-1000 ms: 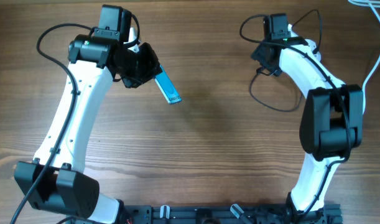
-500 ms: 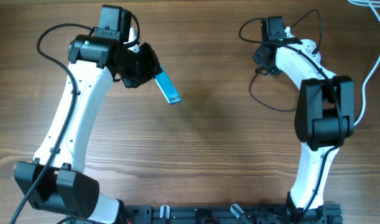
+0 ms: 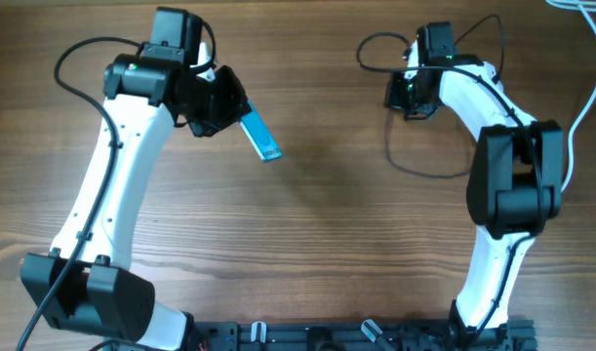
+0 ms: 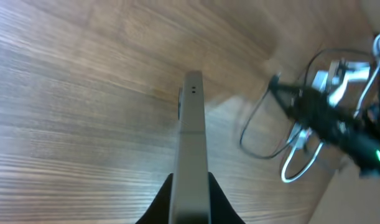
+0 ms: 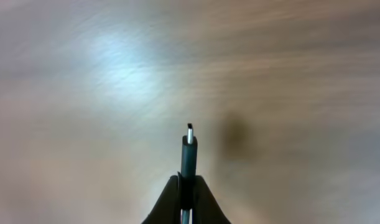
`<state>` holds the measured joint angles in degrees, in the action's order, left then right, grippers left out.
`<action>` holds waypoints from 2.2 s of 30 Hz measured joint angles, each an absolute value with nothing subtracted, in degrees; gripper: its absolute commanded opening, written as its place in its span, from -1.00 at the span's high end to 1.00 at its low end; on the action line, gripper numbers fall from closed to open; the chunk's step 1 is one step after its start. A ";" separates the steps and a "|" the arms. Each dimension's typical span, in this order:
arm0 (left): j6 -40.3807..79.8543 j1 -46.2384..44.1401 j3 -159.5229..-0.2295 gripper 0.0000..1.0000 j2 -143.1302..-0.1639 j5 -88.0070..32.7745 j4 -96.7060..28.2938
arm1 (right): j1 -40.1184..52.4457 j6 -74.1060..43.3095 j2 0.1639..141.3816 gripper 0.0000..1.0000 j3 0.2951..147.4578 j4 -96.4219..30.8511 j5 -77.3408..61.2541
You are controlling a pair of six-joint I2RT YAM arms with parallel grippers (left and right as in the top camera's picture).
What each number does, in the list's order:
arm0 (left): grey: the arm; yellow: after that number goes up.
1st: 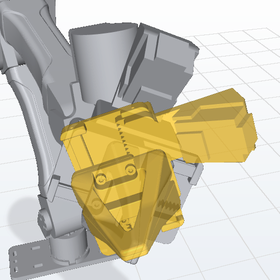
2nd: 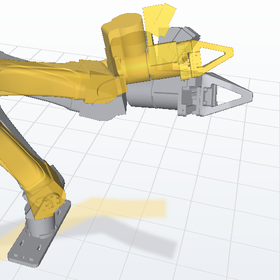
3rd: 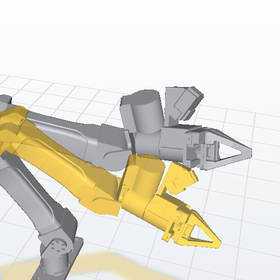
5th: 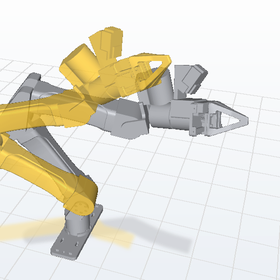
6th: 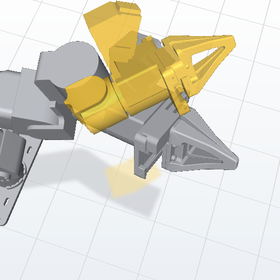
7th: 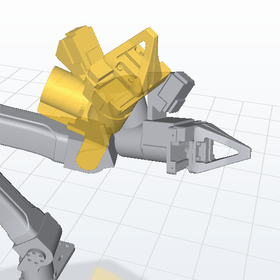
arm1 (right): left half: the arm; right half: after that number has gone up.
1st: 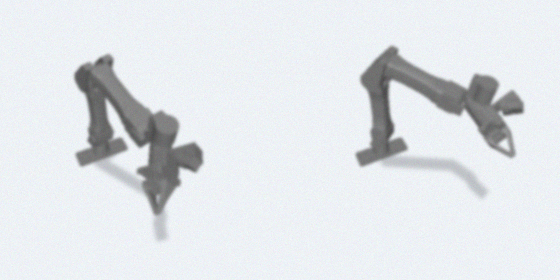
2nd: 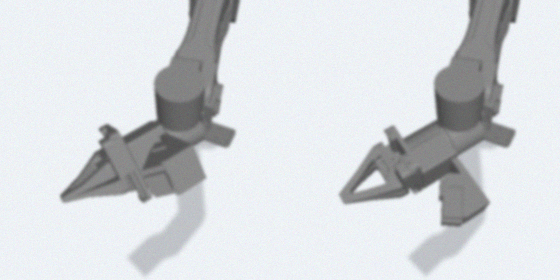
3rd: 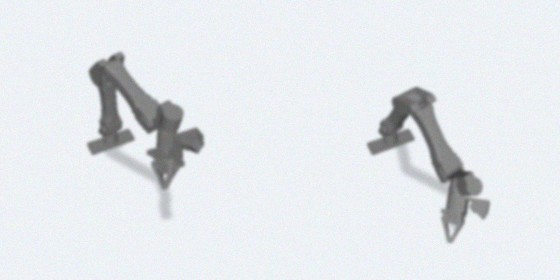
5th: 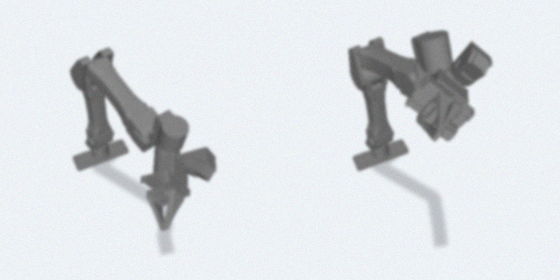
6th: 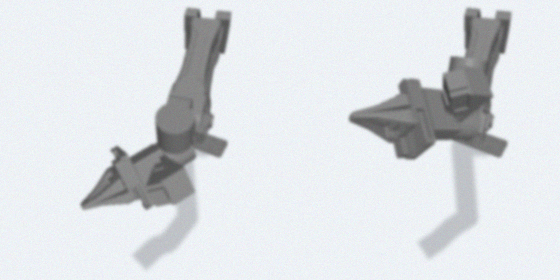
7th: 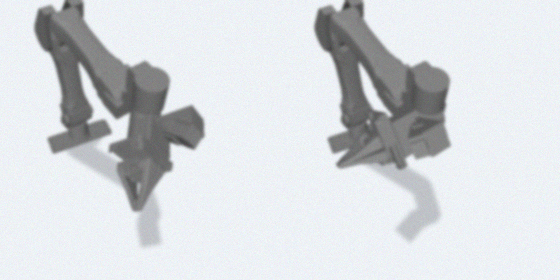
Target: Plug charger to phone and switch on socket
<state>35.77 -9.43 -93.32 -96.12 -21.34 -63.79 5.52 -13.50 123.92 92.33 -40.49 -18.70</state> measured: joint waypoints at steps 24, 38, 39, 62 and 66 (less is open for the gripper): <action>14.48 5.63 -93.25 0.92 -96.16 -60.49 -48.27 | 26.37 23.92 109.65 0.91 91.68 -57.60 -88.88; 13.15 5.63 -93.23 0.92 -96.16 -73.67 -42.35 | 26.37 9.21 109.65 0.91 91.20 -38.70 -87.44; 13.13 5.63 -93.23 0.92 -96.16 -73.76 -42.33 | 26.37 6.24 109.65 0.91 91.20 -36.23 -86.39; 21.39 28.82 -93.30 0.92 -96.20 -76.64 -38.70 | 13.28 -17.17 105.67 0.91 101.62 -57.95 -11.46; 21.39 29.54 -93.30 0.92 -96.20 -76.69 -38.81 | 11.81 -16.86 91.72 0.91 101.62 -66.28 -7.01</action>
<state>21.39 29.54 -93.30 -96.20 -76.69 -38.81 11.81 -16.86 91.72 101.62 -66.28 -7.01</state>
